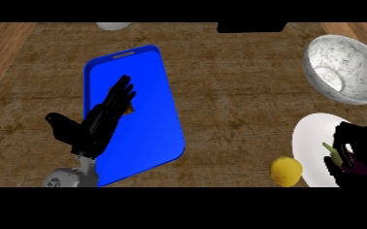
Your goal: Pick the eggplant from the plate and place it in the bowl
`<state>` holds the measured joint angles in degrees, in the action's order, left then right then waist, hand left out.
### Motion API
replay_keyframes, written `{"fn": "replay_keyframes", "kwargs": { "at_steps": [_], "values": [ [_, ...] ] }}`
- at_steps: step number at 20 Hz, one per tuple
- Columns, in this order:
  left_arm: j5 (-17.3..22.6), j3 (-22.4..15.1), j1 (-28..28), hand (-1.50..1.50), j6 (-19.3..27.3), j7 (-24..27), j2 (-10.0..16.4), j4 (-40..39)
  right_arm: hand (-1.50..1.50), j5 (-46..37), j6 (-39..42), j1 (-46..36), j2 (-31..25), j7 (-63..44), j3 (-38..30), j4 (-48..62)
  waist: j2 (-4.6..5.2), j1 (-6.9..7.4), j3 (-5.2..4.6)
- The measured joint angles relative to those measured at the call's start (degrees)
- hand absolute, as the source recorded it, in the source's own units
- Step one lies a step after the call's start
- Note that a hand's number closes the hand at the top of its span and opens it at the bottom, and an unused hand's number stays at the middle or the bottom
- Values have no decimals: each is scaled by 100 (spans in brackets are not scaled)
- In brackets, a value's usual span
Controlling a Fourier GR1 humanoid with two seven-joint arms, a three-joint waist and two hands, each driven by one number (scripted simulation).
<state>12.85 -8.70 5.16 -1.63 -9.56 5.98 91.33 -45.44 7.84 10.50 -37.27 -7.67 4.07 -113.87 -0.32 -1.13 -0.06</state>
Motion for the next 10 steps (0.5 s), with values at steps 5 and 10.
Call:
{"fn": "replay_keyframes", "kwargs": {
  "at_steps": [5,10],
  "values": [
    [44,114,106,0,-125,73,33,-183,150,633,394,228,-174,-251,-967,-1163,4,-14,-1],
    [64,161,119,0,-221,-39,72,-60,150,1273,909,-67,-147,-516,-1802,-1488,16,54,2]
  ]
}}
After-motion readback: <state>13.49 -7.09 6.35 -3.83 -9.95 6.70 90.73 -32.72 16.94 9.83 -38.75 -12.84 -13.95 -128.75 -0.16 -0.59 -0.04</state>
